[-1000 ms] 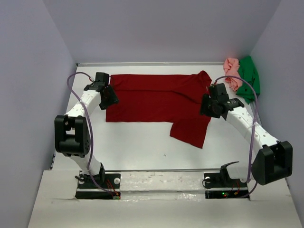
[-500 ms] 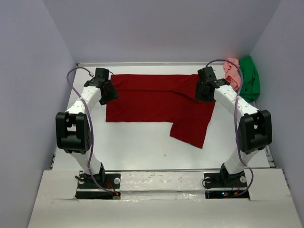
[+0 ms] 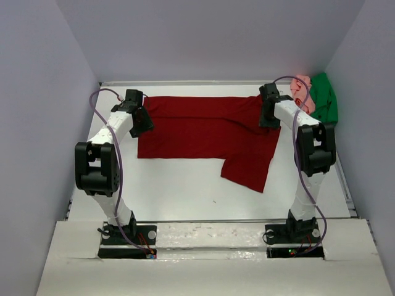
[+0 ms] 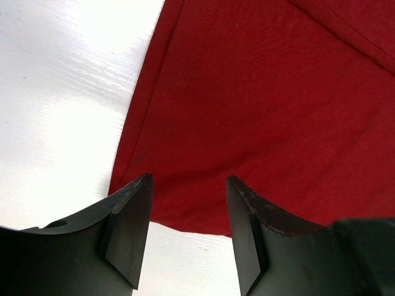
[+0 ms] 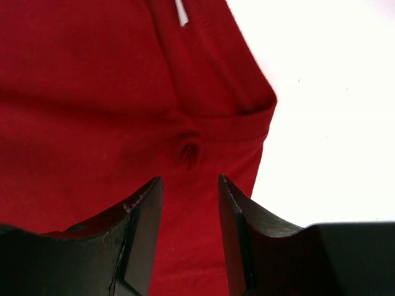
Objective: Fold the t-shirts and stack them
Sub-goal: Fold the tshirt
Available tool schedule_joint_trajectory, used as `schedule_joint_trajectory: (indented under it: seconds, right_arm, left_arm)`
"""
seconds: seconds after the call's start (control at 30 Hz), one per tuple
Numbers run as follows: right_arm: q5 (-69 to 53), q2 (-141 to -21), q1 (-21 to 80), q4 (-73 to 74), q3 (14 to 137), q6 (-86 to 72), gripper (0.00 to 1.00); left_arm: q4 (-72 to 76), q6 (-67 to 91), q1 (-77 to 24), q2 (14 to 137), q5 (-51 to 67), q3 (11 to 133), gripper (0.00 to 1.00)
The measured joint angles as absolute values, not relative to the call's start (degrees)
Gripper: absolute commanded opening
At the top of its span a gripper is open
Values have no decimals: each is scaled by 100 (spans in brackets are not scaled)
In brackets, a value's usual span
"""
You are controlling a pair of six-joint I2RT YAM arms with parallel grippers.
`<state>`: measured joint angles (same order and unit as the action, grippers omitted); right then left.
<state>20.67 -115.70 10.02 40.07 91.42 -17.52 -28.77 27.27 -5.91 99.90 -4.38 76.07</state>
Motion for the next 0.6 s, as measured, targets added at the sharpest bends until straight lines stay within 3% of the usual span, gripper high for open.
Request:
schedule_joint_trajectory:
  seconds: [0.6]
  right_arm:
    - [1925, -12156, 753, 4001, 9574, -1660, 41]
  left_arm:
    - [-2871, 2724, -589, 9990, -322, 7614, 60]
